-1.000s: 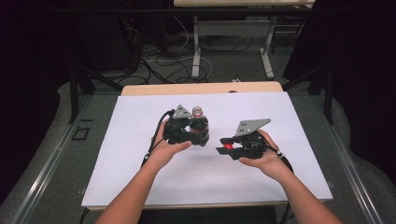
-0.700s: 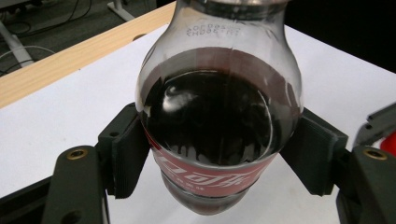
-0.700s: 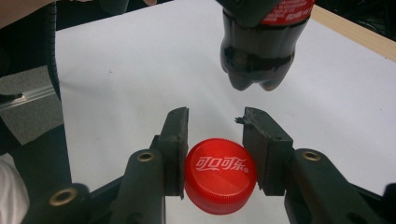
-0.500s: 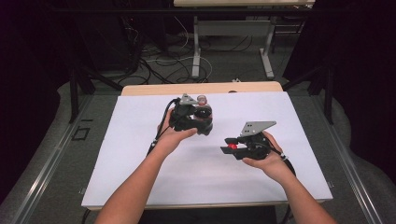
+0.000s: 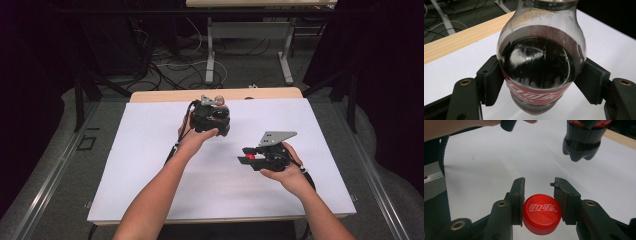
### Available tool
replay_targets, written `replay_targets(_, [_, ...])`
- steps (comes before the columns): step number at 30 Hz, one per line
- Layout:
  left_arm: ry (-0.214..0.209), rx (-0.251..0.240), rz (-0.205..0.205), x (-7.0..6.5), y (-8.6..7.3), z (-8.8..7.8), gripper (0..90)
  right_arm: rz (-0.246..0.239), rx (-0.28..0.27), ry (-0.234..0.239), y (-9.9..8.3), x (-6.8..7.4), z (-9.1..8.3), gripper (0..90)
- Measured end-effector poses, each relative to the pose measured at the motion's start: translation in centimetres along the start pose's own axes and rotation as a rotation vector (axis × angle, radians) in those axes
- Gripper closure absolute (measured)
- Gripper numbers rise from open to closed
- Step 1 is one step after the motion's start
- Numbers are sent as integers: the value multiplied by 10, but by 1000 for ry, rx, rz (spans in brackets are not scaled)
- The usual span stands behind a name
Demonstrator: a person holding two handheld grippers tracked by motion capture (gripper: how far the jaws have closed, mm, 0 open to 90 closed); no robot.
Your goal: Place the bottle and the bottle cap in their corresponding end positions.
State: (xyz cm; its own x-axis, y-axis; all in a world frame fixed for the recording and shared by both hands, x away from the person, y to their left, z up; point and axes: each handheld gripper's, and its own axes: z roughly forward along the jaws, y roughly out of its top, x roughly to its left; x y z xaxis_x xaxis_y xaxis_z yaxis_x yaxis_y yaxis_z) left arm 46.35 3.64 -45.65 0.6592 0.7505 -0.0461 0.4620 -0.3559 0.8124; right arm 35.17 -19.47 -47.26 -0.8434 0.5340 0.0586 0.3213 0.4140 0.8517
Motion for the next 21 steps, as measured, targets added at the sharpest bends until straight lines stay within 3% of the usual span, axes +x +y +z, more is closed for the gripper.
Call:
replay_targets(4, [20,-4,-26,2,-9,12,297,-3,4,-1,0,-2,1,611])
replay_targets(9, [42,6,-25,4,-18,25,296,0,2,3,2,-4,2,610])
replay_targets(14, [40,27,-43,4,-26,33,296,2,-1,9,3,-5,5,611])
replay_targets(19, [39,42,-23,4,-33,38,295,-1,4,12,2,-5,9,611])
replay_targets(20, [36,47,-31,3,-35,40,294,0,28,16,3,-5,8,611])
replay_targets(21, [37,37,-11,2,-37,40,293,0,14,14,3,-5,10,611])
